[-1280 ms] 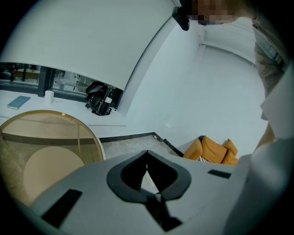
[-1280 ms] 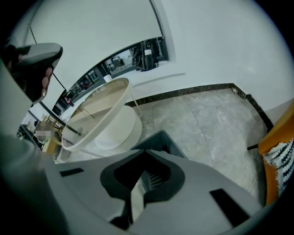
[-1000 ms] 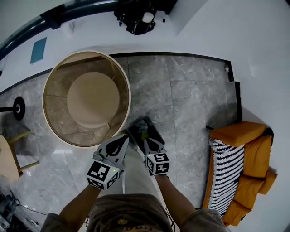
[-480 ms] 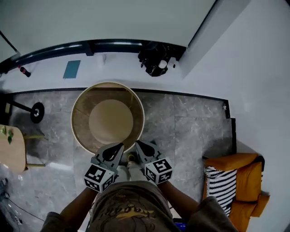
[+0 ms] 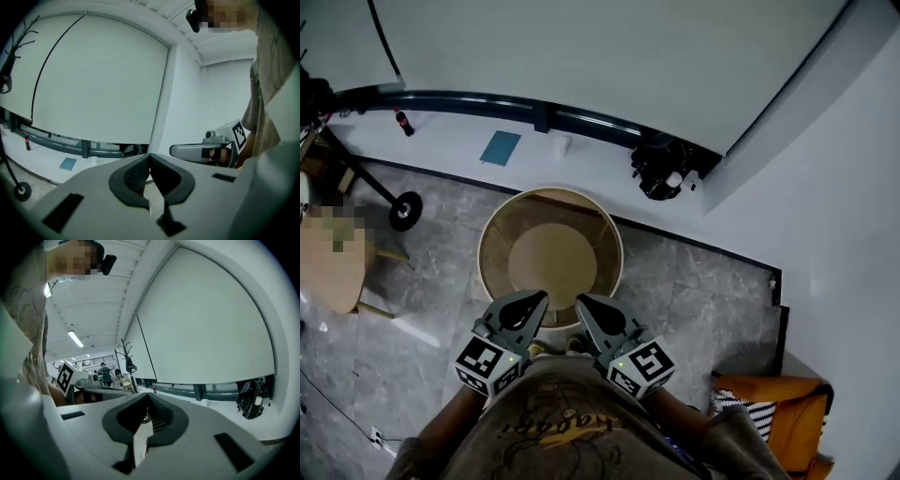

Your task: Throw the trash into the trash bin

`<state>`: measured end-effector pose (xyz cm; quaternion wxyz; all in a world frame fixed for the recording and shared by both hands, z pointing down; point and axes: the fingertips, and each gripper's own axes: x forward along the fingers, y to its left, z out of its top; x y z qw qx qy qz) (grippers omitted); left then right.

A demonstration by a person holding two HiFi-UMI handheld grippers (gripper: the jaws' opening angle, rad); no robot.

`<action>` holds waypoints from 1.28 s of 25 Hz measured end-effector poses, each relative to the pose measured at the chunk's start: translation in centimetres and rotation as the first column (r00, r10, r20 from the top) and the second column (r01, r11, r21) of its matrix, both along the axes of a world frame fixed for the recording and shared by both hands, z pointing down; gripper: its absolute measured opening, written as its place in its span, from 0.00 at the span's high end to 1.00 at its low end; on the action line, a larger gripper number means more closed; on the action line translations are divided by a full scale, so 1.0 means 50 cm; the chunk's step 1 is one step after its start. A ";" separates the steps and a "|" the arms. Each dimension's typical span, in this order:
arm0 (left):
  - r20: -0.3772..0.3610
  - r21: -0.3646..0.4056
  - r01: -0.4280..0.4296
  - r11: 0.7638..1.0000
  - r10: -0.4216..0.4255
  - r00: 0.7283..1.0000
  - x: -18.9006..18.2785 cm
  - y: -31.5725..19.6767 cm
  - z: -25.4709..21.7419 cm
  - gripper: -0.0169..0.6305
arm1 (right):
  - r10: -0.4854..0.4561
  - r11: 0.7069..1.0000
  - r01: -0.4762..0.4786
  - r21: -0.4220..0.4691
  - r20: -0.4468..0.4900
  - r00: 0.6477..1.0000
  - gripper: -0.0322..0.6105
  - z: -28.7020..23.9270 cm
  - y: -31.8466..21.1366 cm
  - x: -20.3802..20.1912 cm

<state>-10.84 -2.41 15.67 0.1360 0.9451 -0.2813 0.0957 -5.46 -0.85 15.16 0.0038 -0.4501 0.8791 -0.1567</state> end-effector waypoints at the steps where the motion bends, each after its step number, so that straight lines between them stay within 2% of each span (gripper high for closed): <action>1: -0.004 0.010 0.020 1.000 -0.020 1.000 -0.013 0.001 -0.007 0.95 | -0.019 1.000 0.019 0.012 -0.004 1.000 0.92 -0.005 0.003 -0.011; 8: -0.031 0.059 0.106 0.993 -0.104 0.994 -0.073 -0.002 -0.035 0.95 | -0.070 0.995 0.071 0.065 -0.007 0.997 0.92 -0.042 0.004 -0.067; 14: -0.037 0.057 0.121 0.991 -0.119 0.992 -0.090 0.008 -0.034 0.95 | -0.077 0.995 0.078 0.066 -0.014 0.997 0.92 -0.040 0.004 -0.084; 20: -0.035 0.051 0.135 0.989 -0.133 0.990 -0.102 0.008 -0.031 0.95 | -0.060 0.998 0.060 0.029 -0.009 0.998 0.92 -0.018 0.002 -0.073; 24: -0.021 0.028 0.149 0.988 -0.149 0.989 -0.112 0.010 -0.028 0.95 | -0.064 0.997 0.065 0.049 -0.023 0.998 0.92 -0.019 0.002 -0.074; 27: -0.042 0.047 0.149 0.988 -0.147 0.988 -0.112 0.003 -0.029 0.95 | -0.063 0.997 0.064 0.043 -0.025 0.998 0.92 -0.014 -0.003 -0.073; 32: -0.029 0.021 0.153 0.988 -0.152 0.988 -0.126 0.003 -0.019 0.95 | -0.076 0.997 0.077 0.029 -0.014 0.997 0.92 -0.009 -0.003 -0.086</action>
